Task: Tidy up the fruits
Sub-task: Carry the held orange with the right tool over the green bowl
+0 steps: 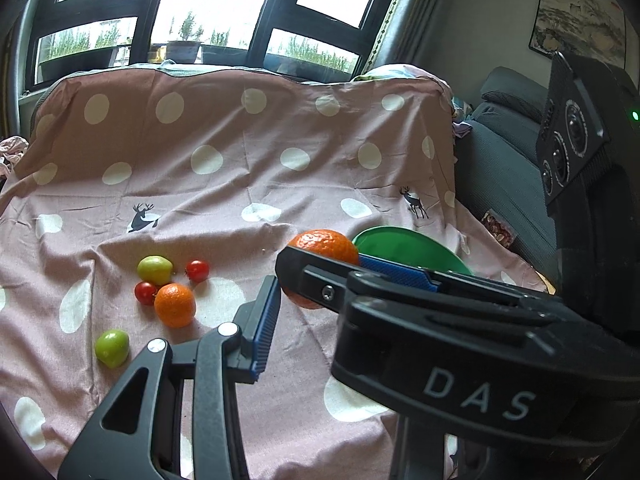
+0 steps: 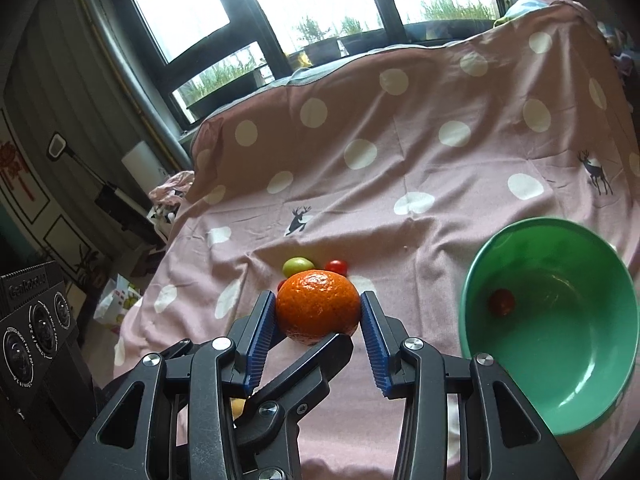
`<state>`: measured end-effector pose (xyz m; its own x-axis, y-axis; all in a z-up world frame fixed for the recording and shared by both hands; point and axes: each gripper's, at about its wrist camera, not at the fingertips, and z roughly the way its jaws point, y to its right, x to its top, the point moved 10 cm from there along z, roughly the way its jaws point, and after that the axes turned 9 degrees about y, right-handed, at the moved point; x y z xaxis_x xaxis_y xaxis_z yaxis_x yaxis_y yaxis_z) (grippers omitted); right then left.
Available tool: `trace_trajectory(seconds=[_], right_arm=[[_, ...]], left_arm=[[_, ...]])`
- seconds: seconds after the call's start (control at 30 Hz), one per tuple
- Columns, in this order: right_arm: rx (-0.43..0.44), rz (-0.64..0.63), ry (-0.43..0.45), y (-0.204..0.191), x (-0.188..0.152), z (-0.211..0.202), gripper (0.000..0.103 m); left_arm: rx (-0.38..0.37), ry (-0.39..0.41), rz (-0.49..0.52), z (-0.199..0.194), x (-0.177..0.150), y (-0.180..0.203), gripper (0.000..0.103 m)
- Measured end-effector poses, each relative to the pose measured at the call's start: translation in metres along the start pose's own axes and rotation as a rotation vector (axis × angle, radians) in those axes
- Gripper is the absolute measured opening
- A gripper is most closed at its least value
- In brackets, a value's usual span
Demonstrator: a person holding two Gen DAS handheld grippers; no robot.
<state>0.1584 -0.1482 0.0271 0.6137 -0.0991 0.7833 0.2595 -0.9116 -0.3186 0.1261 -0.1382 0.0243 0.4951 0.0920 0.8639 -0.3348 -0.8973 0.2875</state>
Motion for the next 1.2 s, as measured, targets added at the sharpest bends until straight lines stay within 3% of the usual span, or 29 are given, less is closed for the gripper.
trace_trajectory(seconds=[0.63, 1.2], right_arm=[[-0.034, 0.108, 0.070, 0.068, 0.022, -0.037, 0.044], [-0.137, 0.202, 0.085, 0.132, 0.024, -0.052, 0.044]], left_arm=[[-0.075, -0.021, 0.082, 0.033, 0.007, 0.068, 0.038], [-0.162, -0.091, 0.117, 0.072, -0.008, 0.118, 0.038]])
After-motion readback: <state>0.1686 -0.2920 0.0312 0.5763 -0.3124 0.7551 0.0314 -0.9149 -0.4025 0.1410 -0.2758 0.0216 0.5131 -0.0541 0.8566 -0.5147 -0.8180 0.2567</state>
